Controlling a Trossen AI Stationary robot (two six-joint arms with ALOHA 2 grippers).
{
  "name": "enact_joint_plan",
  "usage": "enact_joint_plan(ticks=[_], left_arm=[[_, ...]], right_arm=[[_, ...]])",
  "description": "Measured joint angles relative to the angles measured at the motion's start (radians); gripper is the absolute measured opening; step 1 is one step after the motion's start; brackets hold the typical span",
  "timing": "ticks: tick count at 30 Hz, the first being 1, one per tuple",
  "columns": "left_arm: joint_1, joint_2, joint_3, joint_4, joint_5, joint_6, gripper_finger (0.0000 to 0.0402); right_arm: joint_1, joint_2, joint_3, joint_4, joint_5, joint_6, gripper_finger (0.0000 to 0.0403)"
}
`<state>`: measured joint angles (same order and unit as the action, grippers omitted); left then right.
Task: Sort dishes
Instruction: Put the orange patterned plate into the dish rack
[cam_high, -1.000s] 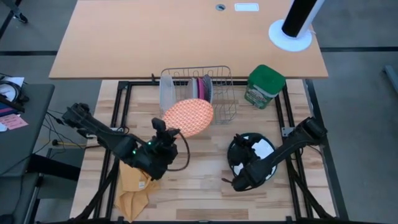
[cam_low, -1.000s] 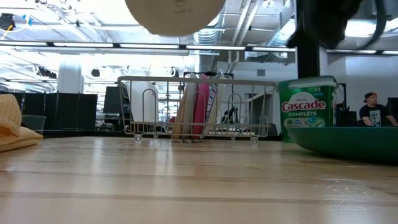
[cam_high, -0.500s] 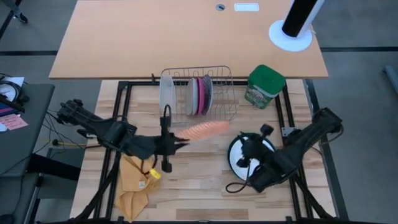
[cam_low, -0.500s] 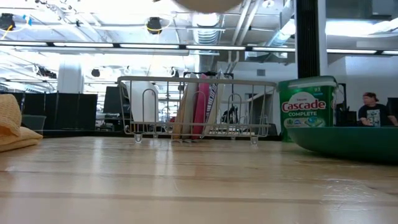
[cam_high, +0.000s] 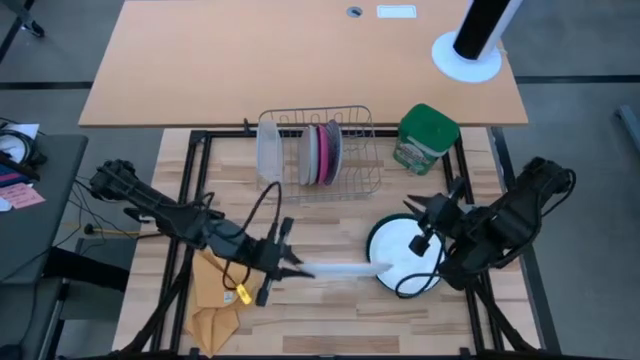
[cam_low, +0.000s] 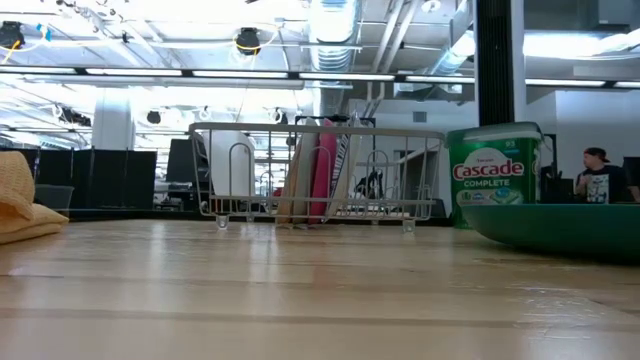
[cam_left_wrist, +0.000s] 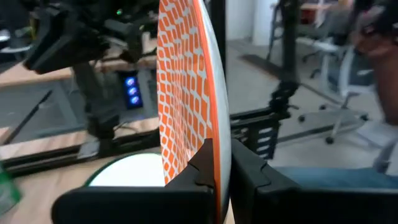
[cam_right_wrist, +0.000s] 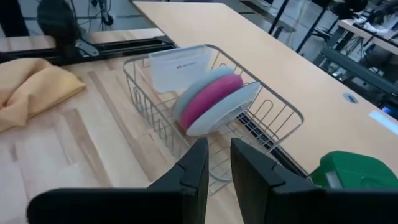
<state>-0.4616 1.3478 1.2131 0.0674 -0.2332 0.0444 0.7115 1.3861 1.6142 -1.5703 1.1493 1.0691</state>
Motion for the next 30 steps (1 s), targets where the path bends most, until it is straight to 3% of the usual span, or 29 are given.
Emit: enact_joint_plan(ticks=[11,23,30], left_arm=[[0.029,-0.226,-0.255,0.33,-0.032,-0.001,0.0007],[0.015,-0.345,-0.441,0.441,-0.073,-0.065,0.0007],[0.015,-0.351,-0.467,0.539,-0.07,-0.043,0.0007]], right_arm=[[0.051,0.025,0.0,-0.001,0.001,-0.098,0.007],[-0.058,0.025,0.0,-0.001,0.004,-0.231,0.007],[-0.146,0.025,-0.001,-0.001,0.016,-0.35,0.007]])
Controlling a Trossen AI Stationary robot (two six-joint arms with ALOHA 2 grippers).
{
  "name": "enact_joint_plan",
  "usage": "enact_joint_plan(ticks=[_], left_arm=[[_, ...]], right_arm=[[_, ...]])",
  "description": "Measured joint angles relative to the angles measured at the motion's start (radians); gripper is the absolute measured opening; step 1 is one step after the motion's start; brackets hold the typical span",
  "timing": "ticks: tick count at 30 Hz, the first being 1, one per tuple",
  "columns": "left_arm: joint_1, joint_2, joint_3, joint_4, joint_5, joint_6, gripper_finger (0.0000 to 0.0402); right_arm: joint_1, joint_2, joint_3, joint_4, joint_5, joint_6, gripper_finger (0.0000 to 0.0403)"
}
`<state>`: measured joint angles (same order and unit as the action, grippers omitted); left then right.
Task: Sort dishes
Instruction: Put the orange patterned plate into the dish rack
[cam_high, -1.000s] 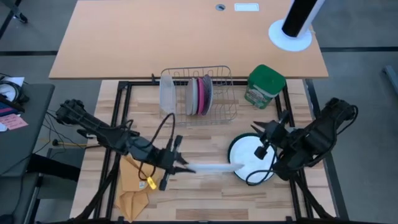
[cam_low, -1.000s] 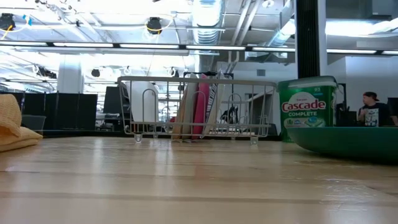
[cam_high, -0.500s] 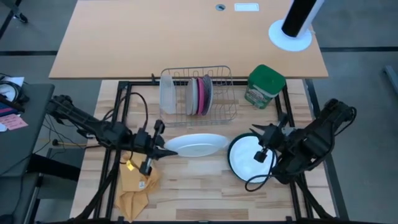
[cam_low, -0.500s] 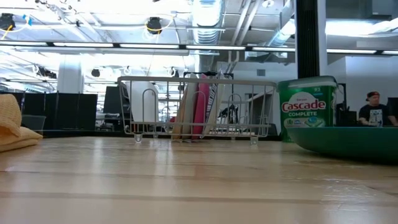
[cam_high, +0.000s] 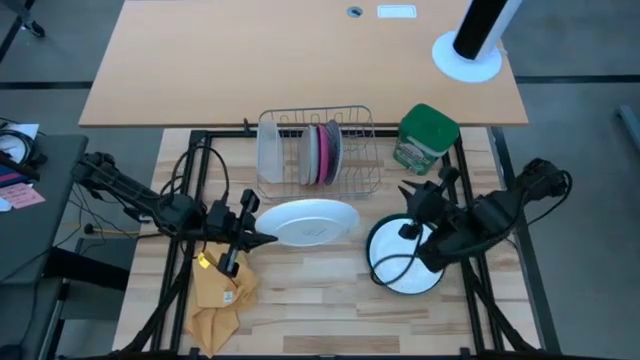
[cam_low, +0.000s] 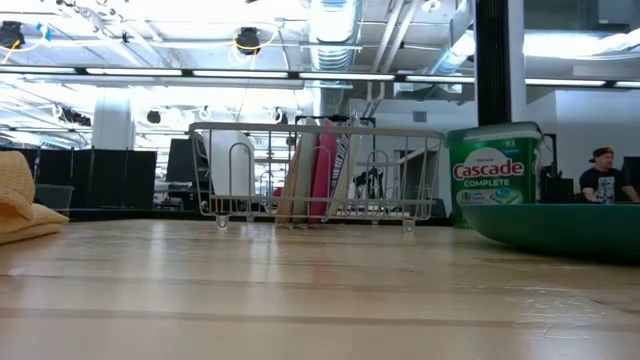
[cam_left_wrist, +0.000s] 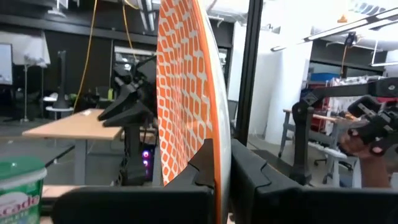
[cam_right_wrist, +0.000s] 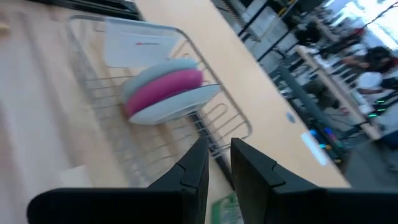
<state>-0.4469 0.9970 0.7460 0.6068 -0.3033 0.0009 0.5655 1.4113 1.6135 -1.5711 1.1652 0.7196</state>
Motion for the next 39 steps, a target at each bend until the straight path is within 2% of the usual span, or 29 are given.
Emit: enact_joint_plan(ticks=[5,15,18,22,25,29,34,39], left_arm=[[0.0,0.001,0.0,0.007,0.0,0.019,0.0007],[0.004,0.018,0.001,0.052,0.001,0.064,0.0007],[0.004,0.019,0.001,0.06,0.003,0.059,0.0007],[0.019,0.031,0.001,0.068,0.009,0.052,0.0007],[0.03,0.041,0.001,0.088,0.008,0.053,0.0007],[0.055,0.061,0.002,0.119,0.001,0.055,0.0007],[0.082,0.115,0.002,0.169,-0.087,0.069,0.0007],[0.108,0.193,0.003,0.347,-0.139,0.163,0.0007]], right_arm=[[-0.064,0.0,0.0,0.0,0.049,-0.054,0.007],[-0.143,0.0,0.0,0.001,0.057,-0.076,0.007],[-0.12,0.0,0.0,0.007,0.022,-0.074,0.007],[-0.066,0.0,0.012,0.013,-0.113,-0.073,0.007],[-0.021,0.0,0.014,0.016,-0.171,-0.064,0.007],[0.038,0.001,0.014,0.013,-0.177,-0.046,0.007],[0.099,0.001,0.014,0.014,-0.18,-0.001,0.007],[0.152,0.001,0.014,0.023,-0.18,0.014,0.007]])
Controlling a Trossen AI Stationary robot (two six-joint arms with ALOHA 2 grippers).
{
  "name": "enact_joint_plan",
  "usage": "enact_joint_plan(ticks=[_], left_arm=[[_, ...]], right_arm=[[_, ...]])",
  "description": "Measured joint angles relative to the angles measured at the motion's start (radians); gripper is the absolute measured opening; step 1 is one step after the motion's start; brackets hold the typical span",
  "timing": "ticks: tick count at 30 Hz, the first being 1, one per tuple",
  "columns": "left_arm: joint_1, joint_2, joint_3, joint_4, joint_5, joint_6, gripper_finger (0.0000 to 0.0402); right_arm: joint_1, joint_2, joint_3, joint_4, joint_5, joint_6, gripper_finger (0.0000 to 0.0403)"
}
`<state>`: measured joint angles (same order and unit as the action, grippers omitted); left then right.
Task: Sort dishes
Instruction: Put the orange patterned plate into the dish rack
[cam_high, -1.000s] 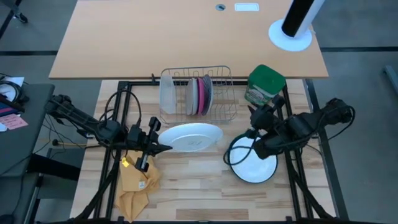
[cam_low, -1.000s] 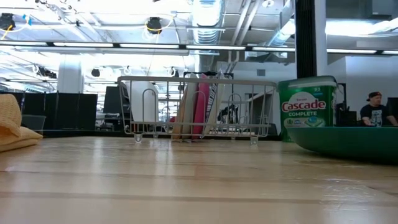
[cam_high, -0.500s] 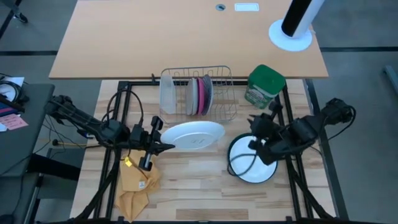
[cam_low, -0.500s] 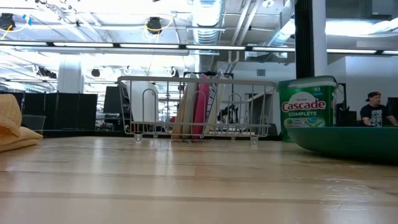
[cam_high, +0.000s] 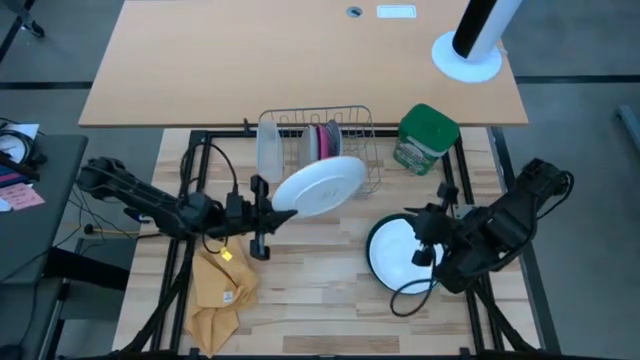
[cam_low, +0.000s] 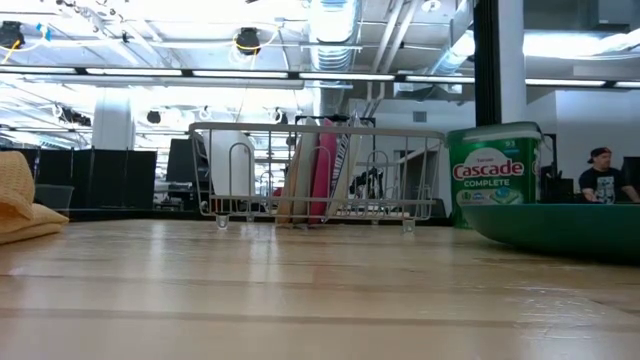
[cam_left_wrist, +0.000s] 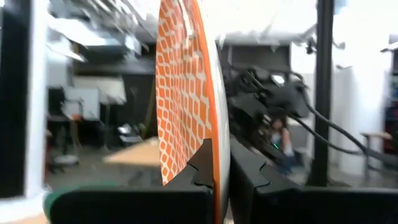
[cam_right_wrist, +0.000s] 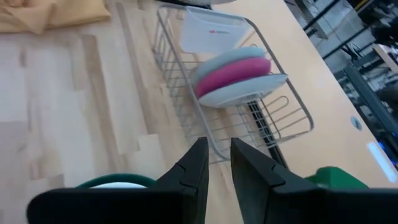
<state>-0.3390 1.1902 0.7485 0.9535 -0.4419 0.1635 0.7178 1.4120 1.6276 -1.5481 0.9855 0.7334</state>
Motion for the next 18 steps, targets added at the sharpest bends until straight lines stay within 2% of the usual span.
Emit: enact_joint_plan(ticks=[6,12,15,18], left_arm=[[0.019,0.13,0.079,0.184,-0.091,0.102,0.0007],[0.023,0.333,0.262,0.176,-0.146,0.241,0.0006],[0.009,0.414,0.366,0.176,-0.243,0.359,0.0006],[-0.018,0.462,0.447,0.18,-0.378,0.477,0.0006]], right_arm=[[0.041,0.0,0.0,0.023,0.0,0.0,0.007],[0.051,0.0,0.0,0.024,0.036,0.003,0.007],[0.024,-0.001,-0.008,0.032,0.108,0.018,0.007],[-0.029,-0.002,-0.054,0.028,0.112,-0.008,0.007]])
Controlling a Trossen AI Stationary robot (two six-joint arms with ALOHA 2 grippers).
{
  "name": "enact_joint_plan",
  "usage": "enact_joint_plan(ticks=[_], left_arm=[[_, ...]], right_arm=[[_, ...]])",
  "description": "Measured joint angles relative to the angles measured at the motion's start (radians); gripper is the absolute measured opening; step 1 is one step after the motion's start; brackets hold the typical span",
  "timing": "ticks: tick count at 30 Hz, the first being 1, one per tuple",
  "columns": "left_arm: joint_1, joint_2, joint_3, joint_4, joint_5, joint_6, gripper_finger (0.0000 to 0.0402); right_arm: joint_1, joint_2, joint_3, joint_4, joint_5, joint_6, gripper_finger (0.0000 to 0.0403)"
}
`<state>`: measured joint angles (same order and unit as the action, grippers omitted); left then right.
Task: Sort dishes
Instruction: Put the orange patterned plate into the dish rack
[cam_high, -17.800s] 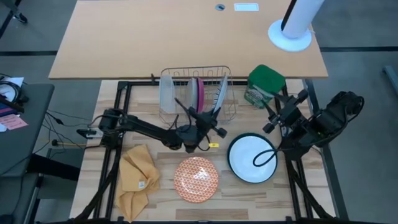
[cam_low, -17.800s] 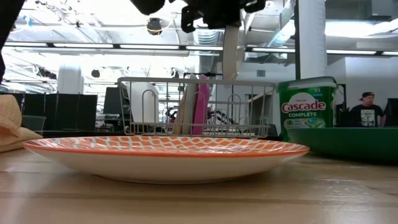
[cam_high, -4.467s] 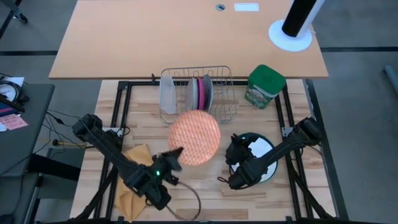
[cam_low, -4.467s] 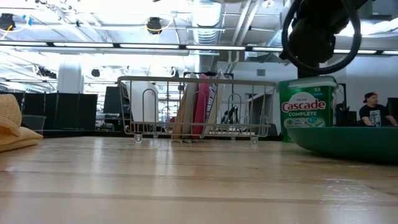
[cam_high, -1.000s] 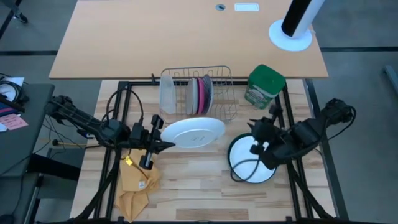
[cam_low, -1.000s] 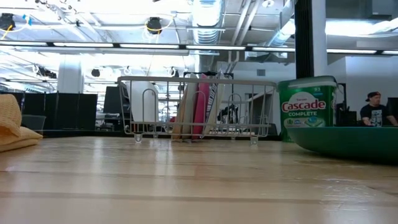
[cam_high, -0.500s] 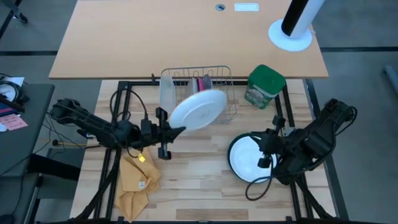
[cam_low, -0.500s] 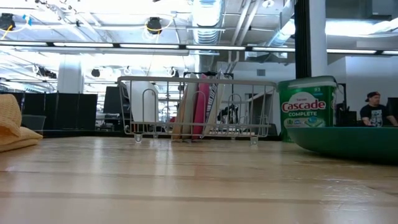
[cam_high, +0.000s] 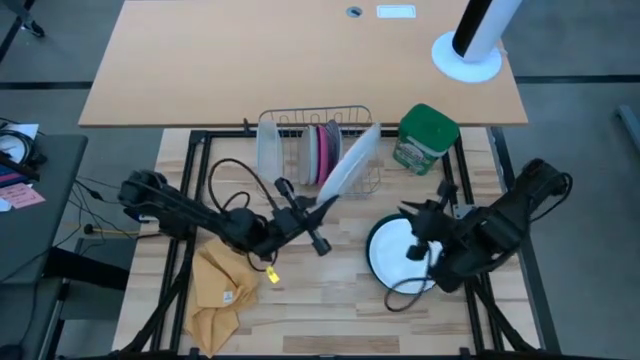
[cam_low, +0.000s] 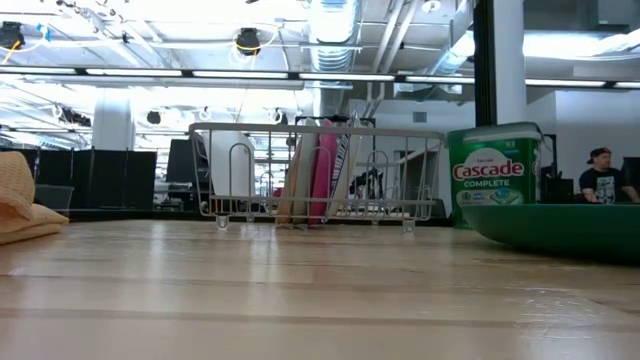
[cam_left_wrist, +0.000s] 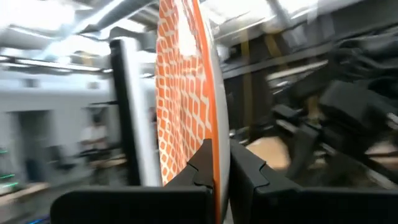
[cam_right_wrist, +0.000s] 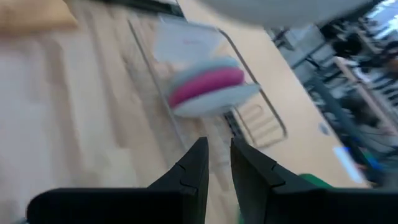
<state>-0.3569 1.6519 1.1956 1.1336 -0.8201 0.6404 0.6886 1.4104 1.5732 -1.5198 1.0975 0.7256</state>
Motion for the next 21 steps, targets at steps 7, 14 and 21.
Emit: enact_joint_plan(ticks=[7,14,21], left_arm=[[-0.095,0.015,0.051,0.009,-0.148,0.186,0.0006],[-0.142,0.0,0.052,0.013,-0.229,0.214,0.0006],[-0.146,0.0,0.052,0.011,-0.264,0.25,0.0006]], right_arm=[[-0.119,0.001,-0.164,0.07,0.003,-0.125,0.007],[-0.283,0.001,-0.356,0.394,-0.131,-0.446,0.007],[-0.404,0.001,-0.483,0.489,-0.26,-0.553,0.007]])
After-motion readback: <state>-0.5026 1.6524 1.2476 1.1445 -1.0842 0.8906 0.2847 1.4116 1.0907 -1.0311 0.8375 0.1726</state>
